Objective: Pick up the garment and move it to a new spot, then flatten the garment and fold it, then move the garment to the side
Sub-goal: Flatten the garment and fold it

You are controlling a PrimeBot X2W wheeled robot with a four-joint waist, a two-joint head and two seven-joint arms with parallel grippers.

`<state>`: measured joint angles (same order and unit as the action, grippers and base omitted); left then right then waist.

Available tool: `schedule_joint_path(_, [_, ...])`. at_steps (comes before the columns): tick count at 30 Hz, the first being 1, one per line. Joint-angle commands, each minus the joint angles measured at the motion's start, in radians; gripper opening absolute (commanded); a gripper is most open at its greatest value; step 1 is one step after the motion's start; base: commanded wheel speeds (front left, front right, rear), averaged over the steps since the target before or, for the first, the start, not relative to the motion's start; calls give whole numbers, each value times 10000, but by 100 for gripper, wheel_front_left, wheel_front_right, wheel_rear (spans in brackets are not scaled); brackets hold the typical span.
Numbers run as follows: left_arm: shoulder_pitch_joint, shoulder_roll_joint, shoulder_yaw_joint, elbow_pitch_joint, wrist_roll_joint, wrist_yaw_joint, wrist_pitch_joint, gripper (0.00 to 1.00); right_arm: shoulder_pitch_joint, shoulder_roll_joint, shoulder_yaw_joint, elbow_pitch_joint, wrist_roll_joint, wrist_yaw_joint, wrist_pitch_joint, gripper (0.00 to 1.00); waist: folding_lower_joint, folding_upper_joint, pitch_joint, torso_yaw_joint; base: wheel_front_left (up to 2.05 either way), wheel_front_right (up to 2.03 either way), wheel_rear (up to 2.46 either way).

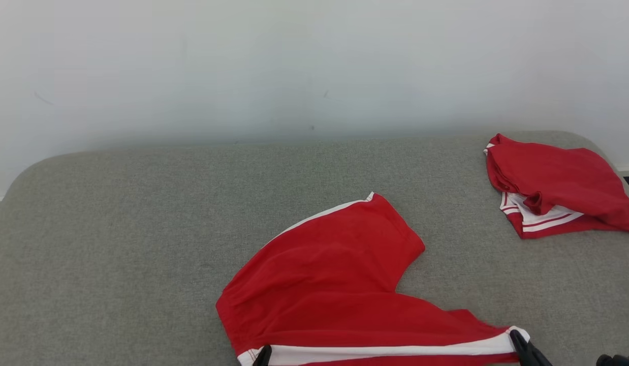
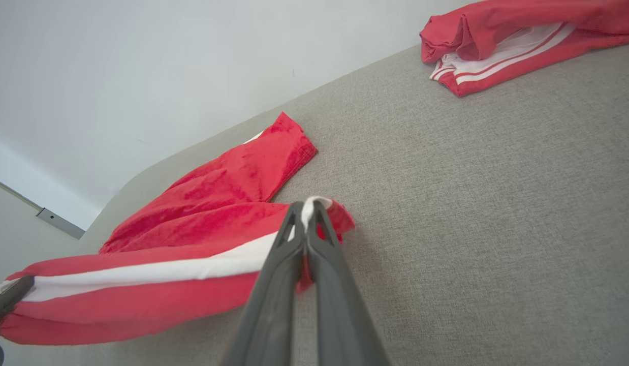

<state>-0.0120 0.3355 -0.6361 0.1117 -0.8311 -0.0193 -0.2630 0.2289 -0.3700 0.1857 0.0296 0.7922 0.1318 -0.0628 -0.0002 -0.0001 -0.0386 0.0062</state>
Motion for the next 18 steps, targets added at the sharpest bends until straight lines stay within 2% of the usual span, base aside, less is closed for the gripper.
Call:
schedule_joint_path(1, [18, -137, 138, 76, 199, -117, -14, 0, -108, 163, -260, -244, -243, -21, 217, 0, 2, 1, 1, 47, 0, 0, 0])
schedule_joint_path(9, [-418, -696, 669, 274, 677, -427, -11, 0, -1638, 567, -588, -417, -964, -22, 1019, 0, 2, 1, 176, 348, 0, 0, 0])
schedule_joint_path(14, [-986, -1274, 1111, 679, 896, -610, -11, 0, -3517, 574, -420, 628, -1268, -21, 1437, 0, 2, 1, 516, 830, 0, 0, 0])
schedule_joint_path(18, [-1788, -1737, 1435, 1202, 1158, -770, -11, 0, -5297, 682, -320, 1952, -1467, -22, 1521, 0, 2, 1, 1078, 1254, 0, 0, 0])
